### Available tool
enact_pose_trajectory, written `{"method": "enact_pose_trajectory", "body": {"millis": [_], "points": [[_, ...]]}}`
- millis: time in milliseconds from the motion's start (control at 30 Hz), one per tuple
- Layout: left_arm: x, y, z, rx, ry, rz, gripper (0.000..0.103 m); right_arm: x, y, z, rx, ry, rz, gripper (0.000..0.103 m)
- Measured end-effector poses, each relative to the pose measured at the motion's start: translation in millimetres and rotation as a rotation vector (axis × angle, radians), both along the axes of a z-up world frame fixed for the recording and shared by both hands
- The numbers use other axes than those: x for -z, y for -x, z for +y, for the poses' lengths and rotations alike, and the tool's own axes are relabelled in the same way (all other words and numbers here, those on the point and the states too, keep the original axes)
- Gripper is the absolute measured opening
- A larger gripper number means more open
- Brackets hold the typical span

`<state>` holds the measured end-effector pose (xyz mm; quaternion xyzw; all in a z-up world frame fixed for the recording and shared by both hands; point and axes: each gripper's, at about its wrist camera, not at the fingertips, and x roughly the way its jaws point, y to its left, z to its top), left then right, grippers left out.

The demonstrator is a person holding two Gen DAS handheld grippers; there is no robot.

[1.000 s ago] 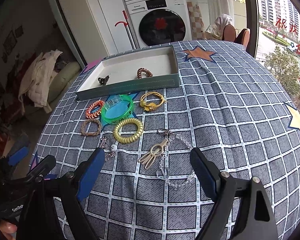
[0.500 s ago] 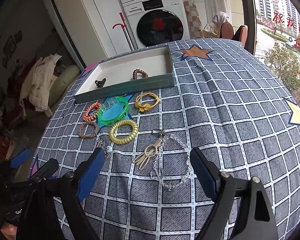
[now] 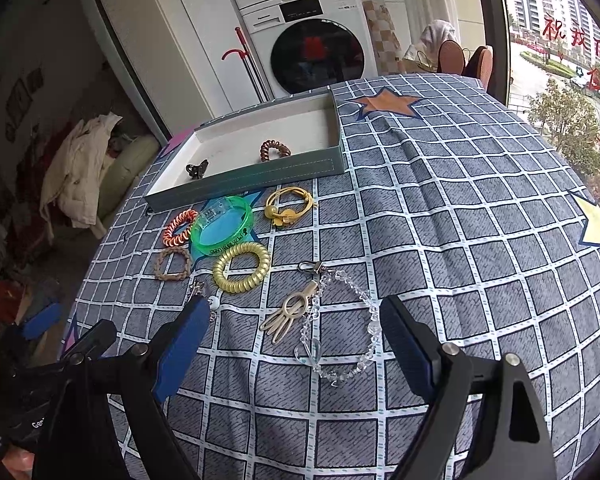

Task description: Organize jewelry

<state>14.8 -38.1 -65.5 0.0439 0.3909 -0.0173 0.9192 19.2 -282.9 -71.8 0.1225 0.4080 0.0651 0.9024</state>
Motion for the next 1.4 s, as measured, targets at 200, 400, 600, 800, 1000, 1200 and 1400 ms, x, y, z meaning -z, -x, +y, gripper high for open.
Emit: {"method": "enact_pose_trajectory", "body": {"millis": [200, 400, 600, 800, 1000, 1200, 1400], "points": [[0.1, -0.2, -3.0, 0.005, -0.005, 0.002, 0.103, 0.0, 0.1, -2.7, 0.004, -0.006, -0.005, 0.089], [-0.6, 0.0, -3.6, 0.004, -0.005, 0.000, 0.103, -0.4, 0.5, -3.4, 0.004, -0.008, -0.005, 0.089], [-2.5, 0.3, -3.2, 0.002, -0.005, -0.003, 0.103, -1.6, 2.0, -3.1, 0.003, -0.010, -0.009, 0.089], [-4.8, 0.8, -3.3, 0.003, -0.008, -0.006, 0.103, -1.7, 2.1, -3.5, 0.004, -0.010, -0.010, 0.089], [-6.6, 1.4, -3.8, 0.003, -0.009, -0.009, 0.103, -1.5, 2.4, -4.2, 0.004, -0.013, -0.010, 0.089], [-7.4, 1.9, -3.8, 0.001, -0.010, -0.006, 0.103, -1.4, 2.5, -4.3, 0.005, -0.013, -0.010, 0.089], [-8.6, 2.8, 0.0, -0.005, -0.012, -0.009, 0.103, -1.2, 2.2, -3.1, 0.007, -0.020, -0.006, 0.089]]}}
